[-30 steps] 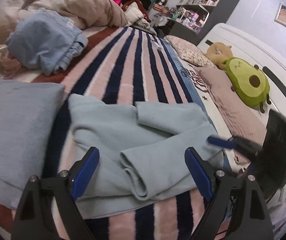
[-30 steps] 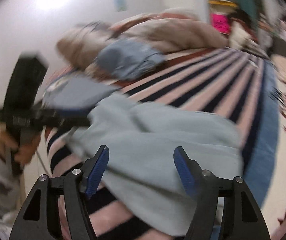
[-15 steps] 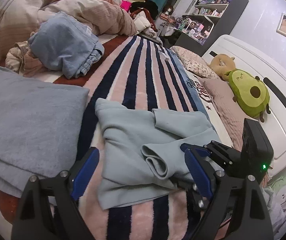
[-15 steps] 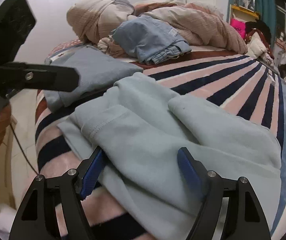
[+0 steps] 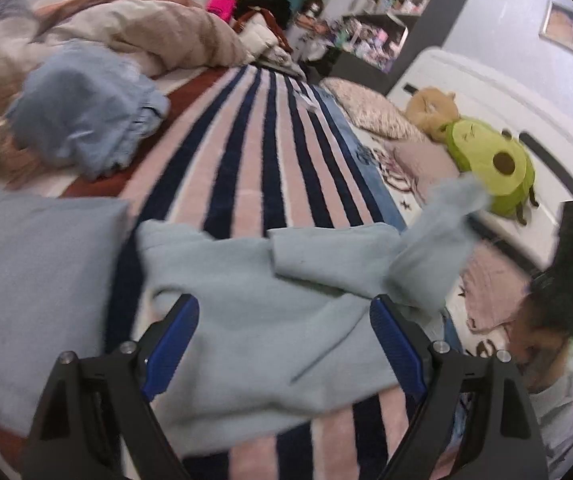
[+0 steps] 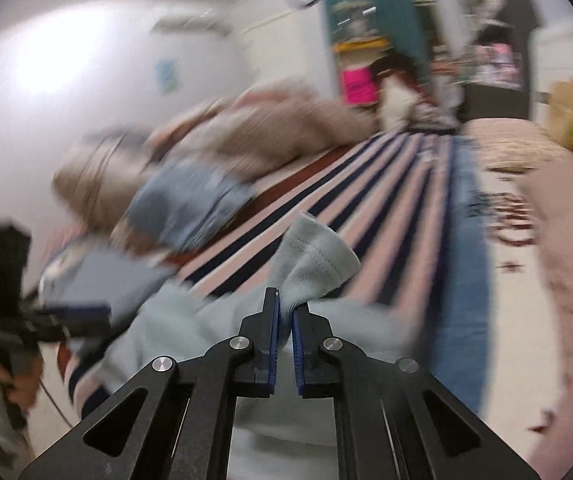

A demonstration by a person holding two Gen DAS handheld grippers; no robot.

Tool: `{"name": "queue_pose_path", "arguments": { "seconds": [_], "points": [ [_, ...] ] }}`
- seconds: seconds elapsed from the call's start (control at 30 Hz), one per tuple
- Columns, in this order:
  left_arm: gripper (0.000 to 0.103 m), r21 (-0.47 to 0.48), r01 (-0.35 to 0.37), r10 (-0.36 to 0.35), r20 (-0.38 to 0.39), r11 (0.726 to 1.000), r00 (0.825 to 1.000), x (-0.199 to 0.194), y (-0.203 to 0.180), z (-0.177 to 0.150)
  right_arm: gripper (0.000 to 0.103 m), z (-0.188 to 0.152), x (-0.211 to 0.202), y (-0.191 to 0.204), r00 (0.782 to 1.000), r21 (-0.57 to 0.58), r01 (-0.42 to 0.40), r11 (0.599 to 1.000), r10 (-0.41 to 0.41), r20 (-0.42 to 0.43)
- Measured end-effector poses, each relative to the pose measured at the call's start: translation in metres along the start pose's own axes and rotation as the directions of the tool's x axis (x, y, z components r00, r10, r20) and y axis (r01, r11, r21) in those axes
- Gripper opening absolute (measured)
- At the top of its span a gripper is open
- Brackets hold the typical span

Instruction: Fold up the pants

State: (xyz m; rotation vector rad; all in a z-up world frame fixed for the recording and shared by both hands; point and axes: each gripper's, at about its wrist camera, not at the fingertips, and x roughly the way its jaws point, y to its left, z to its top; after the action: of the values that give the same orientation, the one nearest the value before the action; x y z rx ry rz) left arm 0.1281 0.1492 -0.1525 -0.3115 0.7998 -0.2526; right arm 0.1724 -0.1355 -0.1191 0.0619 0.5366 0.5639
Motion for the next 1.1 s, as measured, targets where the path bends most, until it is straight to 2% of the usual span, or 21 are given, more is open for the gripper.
{"name": "queue_pose_path", "arguments": {
  "seconds": [0.1,0.2,0.27,0.37,0.4,0.53,0.67,0.7,0.73,0.8,0.87,0.9,0.93,0.97,1.03,1.1],
  "points": [
    [0.084,0.0,-0.001,0.001,-0.055,1.0,0.998,0.035,-0.009,0.015,0.001,0.008,-0.034,-0.043,0.993,0.07,0.094,0.993,-0.099,0.064],
    [0.073,0.009,-0.015,0.016,-0.11,1.0,0.994,0.068,-0.016,0.028,0.001,0.007,-0.065,-0.089,0.973,0.125,0.196,0.973,-0.209,0.096],
    [0.061,0.007,-0.034,0.035,-0.151,0.999,0.988,0.086,-0.02,0.031,0.001,0.002,-0.084,-0.125,0.958,0.188,0.25,0.95,-0.271,0.097],
    [0.03,0.005,-0.077,0.077,-0.19,0.997,0.979,0.102,-0.025,0.033,0.001,-0.007,-0.1,-0.159,0.94,0.243,0.301,0.922,-0.33,0.084],
    [0.017,0.005,-0.08,0.079,-0.195,0.997,0.978,0.103,-0.027,0.033,0.001,-0.01,-0.104,-0.165,0.938,0.252,0.309,0.917,-0.338,0.08],
    [0.012,0.04,-0.016,0.021,-0.137,0.999,0.99,0.09,-0.056,0.041,0.002,-0.02,-0.112,-0.189,0.935,0.291,0.315,0.903,-0.348,0.068],
    [0.011,0.148,0.124,-0.108,-0.112,0.981,0.988,0.088,-0.133,0.064,0.002,-0.023,-0.112,-0.191,0.938,0.286,0.311,0.906,-0.342,0.063],
    [0.011,0.175,0.188,-0.167,-0.127,0.966,0.978,0.092,-0.163,0.067,0.002,-0.025,-0.114,-0.191,0.938,0.284,0.312,0.907,-0.342,0.063],
    [0.012,0.189,0.223,-0.197,-0.143,0.956,0.97,0.096,-0.179,0.068,0.002,-0.026,-0.115,-0.192,0.937,0.282,0.314,0.907,-0.343,0.062],
    [0.015,0.215,0.325,-0.285,-0.2,0.921,0.937,0.111,-0.224,0.064,0.003,-0.029,-0.117,-0.188,0.933,0.279,0.328,0.902,-0.356,0.053],
    [0.032,0.237,0.394,-0.334,-0.254,0.888,0.907,0.121,-0.252,0.058,0.004,-0.035,-0.12,-0.192,0.927,0.284,0.348,0.893,-0.373,0.037],
    [0.05,0.243,0.409,-0.342,-0.273,0.88,0.899,0.122,-0.26,0.056,0.004,-0.037,-0.122,-0.194,0.925,0.289,0.355,0.889,-0.379,0.029],
    [0.062,0.25,0.418,-0.348,-0.28,0.873,0.895,0.122,-0.267,0.054,0.007,-0.04,-0.125,-0.197,0.92,0.297,0.369,0.881,-0.391,0.017],
    [0.063,0.257,0.431,-0.361,-0.278,0.865,0.89,0.118,-0.27,0.053,0.01,-0.042,-0.128,-0.199,0.916,0.301,0.381,0.874,-0.402,0.009],
    [0.069,0.266,0.469,-0.403,-0.267,0.842,0.876,0.103,-0.267,0.052,0.029,-0.045,-0.138,-0.201,0.894,0.303,0.422,0.854,-0.447,0.014],
    [0.074,0.255,0.454,-0.403,-0.228,0.854,0.886,0.086,-0.255,0.055,0.034,-0.045,-0.149,-0.2,0.881,0.302,0.442,0.844,-0.471,0.027]
  ]
}}
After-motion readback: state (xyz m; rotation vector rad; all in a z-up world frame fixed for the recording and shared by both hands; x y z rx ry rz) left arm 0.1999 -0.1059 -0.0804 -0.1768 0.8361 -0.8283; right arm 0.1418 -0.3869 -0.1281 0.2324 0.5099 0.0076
